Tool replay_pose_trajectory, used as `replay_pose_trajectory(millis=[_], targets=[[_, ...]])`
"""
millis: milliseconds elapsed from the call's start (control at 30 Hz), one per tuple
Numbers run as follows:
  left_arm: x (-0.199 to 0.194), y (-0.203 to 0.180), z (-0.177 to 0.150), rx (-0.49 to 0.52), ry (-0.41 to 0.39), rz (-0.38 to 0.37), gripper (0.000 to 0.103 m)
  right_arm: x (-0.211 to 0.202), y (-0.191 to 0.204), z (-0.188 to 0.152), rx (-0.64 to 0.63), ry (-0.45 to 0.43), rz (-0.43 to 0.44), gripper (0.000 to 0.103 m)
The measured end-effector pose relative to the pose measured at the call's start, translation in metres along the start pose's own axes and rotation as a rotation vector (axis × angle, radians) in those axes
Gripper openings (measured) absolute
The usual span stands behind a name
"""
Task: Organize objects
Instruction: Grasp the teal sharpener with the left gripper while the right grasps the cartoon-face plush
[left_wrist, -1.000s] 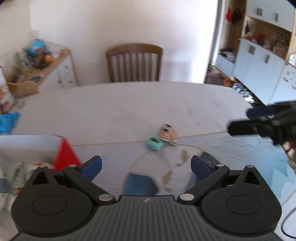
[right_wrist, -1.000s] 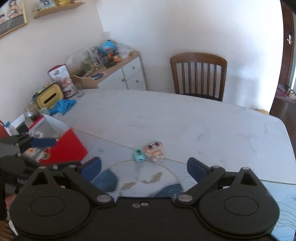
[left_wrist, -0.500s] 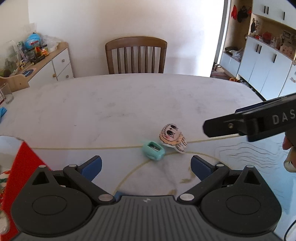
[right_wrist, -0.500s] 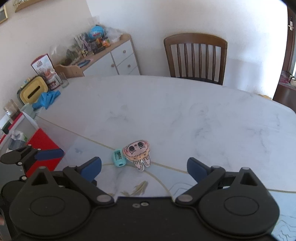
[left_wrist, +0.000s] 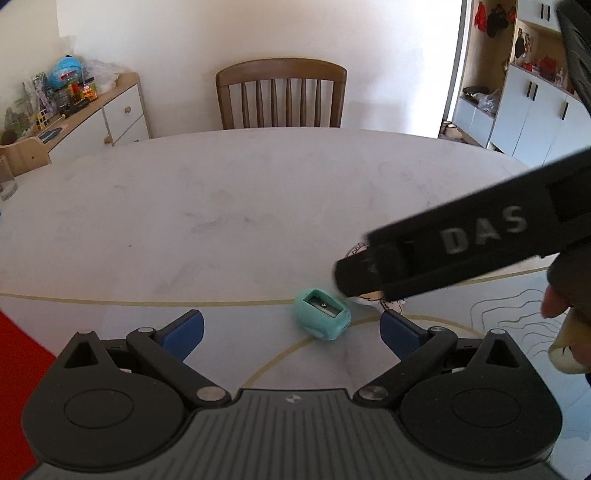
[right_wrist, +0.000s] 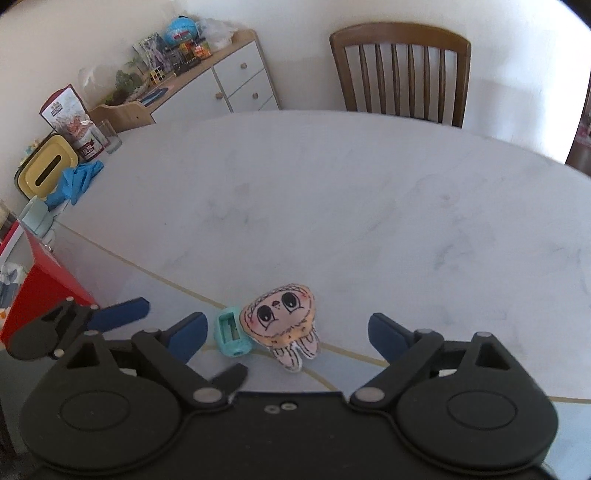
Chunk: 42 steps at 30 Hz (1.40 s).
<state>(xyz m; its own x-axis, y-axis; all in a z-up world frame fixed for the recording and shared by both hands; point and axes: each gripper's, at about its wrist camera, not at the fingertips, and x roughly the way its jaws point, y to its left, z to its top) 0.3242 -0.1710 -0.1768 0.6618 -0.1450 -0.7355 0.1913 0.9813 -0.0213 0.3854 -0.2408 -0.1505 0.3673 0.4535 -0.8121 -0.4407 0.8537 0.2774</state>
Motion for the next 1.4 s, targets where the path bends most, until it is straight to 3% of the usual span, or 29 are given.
replay_pose_trajectory(millis=[133, 267, 333, 467, 533, 667, 900, 1400], targets=[[0.007, -0.002, -0.002, 0.005, -0.004, -0.01, 0.09, 0.009, 0.002, 0.001, 0.001, 0.025, -0.001, 0.086], [0.012, -0.005, -0.003, 0.022, 0.004, -0.014, 0.085, 0.015, 0.002, 0.0, 0.002, 0.04, -0.006, 0.079], [0.014, -0.005, -0.004, 0.027, 0.004, -0.017, 0.074, 0.016, 0.001, 0.0, 0.003, 0.044, 0.003, 0.075], [0.016, -0.009, -0.005, 0.039, -0.004, -0.026, 0.064, 0.017, 0.002, -0.001, -0.01, 0.043, 0.002, 0.069], [0.016, -0.01, -0.004, 0.041, -0.01, -0.032, 0.052, 0.017, 0.002, 0.0, -0.01, 0.04, 0.001, 0.065], [0.015, -0.012, -0.004, 0.047, -0.018, -0.048, 0.035, 0.016, -0.001, 0.0, 0.005, 0.04, 0.014, 0.052], [0.014, -0.011, -0.001, 0.049, -0.028, -0.038, 0.035, 0.012, 0.002, 0.0, -0.002, 0.017, 0.01, 0.043], [-0.017, 0.0, 0.008, 0.031, -0.084, -0.045, 0.035, -0.03, -0.003, -0.014, -0.004, -0.031, -0.011, 0.042]])
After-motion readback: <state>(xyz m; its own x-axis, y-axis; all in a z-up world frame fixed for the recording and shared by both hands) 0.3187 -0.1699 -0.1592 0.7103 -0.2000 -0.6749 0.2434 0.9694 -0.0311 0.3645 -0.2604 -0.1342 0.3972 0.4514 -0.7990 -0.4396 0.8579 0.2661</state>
